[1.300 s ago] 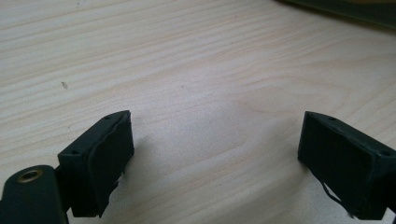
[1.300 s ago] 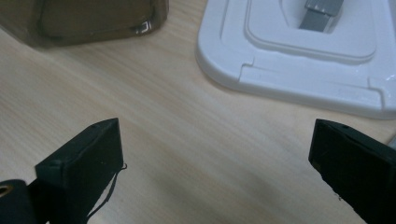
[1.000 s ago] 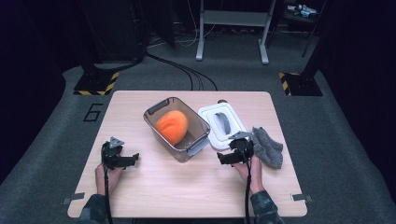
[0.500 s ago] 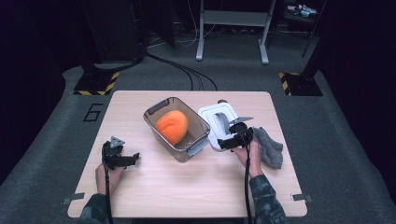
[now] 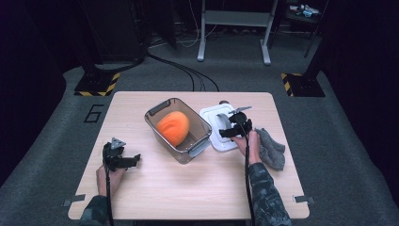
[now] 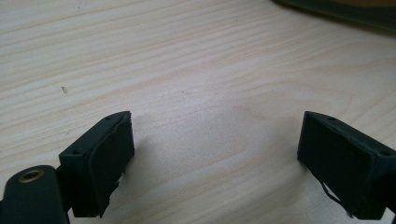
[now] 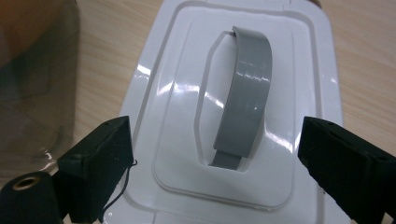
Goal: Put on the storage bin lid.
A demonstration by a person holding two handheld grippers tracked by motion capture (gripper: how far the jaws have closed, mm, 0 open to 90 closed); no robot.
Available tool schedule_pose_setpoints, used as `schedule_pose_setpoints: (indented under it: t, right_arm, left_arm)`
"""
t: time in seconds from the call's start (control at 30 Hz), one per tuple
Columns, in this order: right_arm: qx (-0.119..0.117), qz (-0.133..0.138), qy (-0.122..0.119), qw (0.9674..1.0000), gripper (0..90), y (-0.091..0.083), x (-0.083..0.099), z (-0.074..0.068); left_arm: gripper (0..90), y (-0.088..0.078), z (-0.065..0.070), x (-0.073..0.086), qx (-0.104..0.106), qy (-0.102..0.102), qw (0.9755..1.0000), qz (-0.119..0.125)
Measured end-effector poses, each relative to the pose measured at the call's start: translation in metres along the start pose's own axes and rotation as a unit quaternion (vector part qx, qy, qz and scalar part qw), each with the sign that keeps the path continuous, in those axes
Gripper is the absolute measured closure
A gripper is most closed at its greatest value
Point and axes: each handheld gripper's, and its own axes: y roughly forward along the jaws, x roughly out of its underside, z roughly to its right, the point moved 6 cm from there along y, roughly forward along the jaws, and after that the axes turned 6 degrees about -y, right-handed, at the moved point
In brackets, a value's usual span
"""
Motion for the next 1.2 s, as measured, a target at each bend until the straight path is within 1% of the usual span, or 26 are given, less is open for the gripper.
schedule_pose_setpoints:
  t: [0.03,0.07,0.13,0.17,0.2,0.23,0.27,0.3,0.33,0.4,0.43,0.5,0.6,0.63,0.67,0.7,0.8,0.83,0.87,0.9,0.97,1.0,1.07,1.1,1.2]
  right_arm:
    - [-0.005,0.000,0.006,1.0000,13.2,0.003,-0.001,0.002]
    - [-0.004,0.002,0.009,0.9999,14.7,0.004,-0.002,0.004]
    - [-0.005,0.000,0.008,1.0000,17.6,0.007,-0.006,0.005]
    - [0.002,0.003,0.004,1.0000,21.2,0.008,-0.007,0.005]
    - [0.007,0.000,0.002,1.0000,21.8,0.010,-0.010,0.005]
    - [-0.004,-0.004,0.007,1.0000,23.1,0.012,-0.012,0.006]
    - [-0.006,-0.006,0.010,0.9999,24.9,0.014,-0.014,0.007]
    - [0.002,-0.001,0.011,0.9999,27.1,0.015,-0.016,0.009]
    - [0.003,0.004,0.011,0.9999,27.8,0.016,-0.018,0.010]
    - [-0.005,-0.013,0.020,0.9997,30.9,0.022,-0.018,0.012]
    - [-0.001,-0.010,0.023,0.9997,33.6,0.024,-0.019,0.014]
    - [-0.007,-0.008,0.032,0.9994,36.7,0.026,-0.020,0.016]
    - [0.008,-0.011,0.029,0.9995,40.9,0.033,-0.021,0.019]
    - [0.011,-0.010,0.032,0.9994,42.4,0.035,-0.020,0.019]
    - [0.009,-0.008,0.034,0.9994,43.0,0.038,-0.020,0.019]
    - [0.010,-0.013,0.033,0.9993,44.4,0.040,-0.019,0.019]
    - [0.009,-0.017,0.041,0.9990,51.7,0.047,-0.017,0.019]
    - [0.012,-0.016,0.041,0.9989,55.4,0.048,-0.017,0.020]
    - [0.014,-0.011,0.049,0.9986,61.0,0.050,-0.017,0.020]
    - [0.014,-0.010,0.051,0.9986,63.3,0.050,-0.017,0.020]
    - [0.009,-0.005,0.055,0.9984,65.2,0.049,-0.018,0.020]
    - [0.012,0.003,0.053,0.9985,66.1,0.050,-0.019,0.019]
    - [0.010,0.005,0.054,0.9985,66.2,0.049,-0.020,0.018]
    - [0.013,0.008,0.051,0.9986,66.3,0.048,-0.021,0.018]
    - [0.007,0.009,0.054,0.9985,66.4,0.047,-0.022,0.017]
  left_arm:
    - [10.6,0.000,0.000,0.000,0.000,0.001,1.0000,0.000]
    - [10.6,0.000,0.000,0.000,0.000,0.000,1.0000,0.000]
    - [10.6,0.000,0.000,0.000,0.000,0.001,1.0000,0.000]
    - [10.7,0.000,0.000,0.000,0.000,0.001,1.0000,0.001]
    - [10.7,0.000,0.000,0.000,0.000,0.001,1.0000,0.001]
    - [10.7,0.000,0.000,0.000,0.000,0.001,1.0000,0.001]
    - [10.7,0.000,0.000,0.000,0.000,0.001,1.0000,0.001]
    - [10.7,0.000,0.000,0.000,0.000,0.001,1.0000,0.001]
    - [10.7,0.000,0.000,0.000,0.000,0.001,1.0000,0.001]
    - [10.8,0.000,0.000,0.000,0.000,0.002,1.0000,0.002]
    - [10.8,0.000,0.000,0.000,0.000,0.002,1.0000,0.002]
    - [10.8,0.000,0.000,0.000,0.000,0.002,1.0000,0.002]
    - [10.8,0.000,0.000,0.000,0.000,0.002,1.0000,0.002]
    - [10.8,0.000,0.000,0.000,0.000,0.002,1.0000,0.002]
    - [10.8,0.000,0.000,0.000,0.000,0.002,1.0000,0.002]
    - [10.8,0.000,0.000,0.000,0.000,0.002,1.0000,0.002]
    - [10.8,0.000,0.000,0.000,-0.001,0.002,1.0000,0.002]
    - [10.8,0.000,0.000,0.000,-0.001,0.002,1.0000,0.002]
    - [10.8,0.000,0.000,0.000,0.000,0.002,1.0000,0.002]
    - [10.8,0.000,0.000,0.000,0.000,0.002,1.0000,0.002]
    - [10.8,0.000,0.000,0.000,0.000,0.002,1.0000,0.002]
    - [10.8,0.000,0.000,0.000,-0.001,0.002,1.0000,0.002]
    - [10.8,0.000,0.000,0.000,-0.001,0.002,1.0000,0.002]
    - [10.8,0.000,0.000,0.000,-0.001,0.002,1.0000,0.002]
    - [10.8,0.000,0.001,0.000,-0.001,0.002,1.0000,0.002]
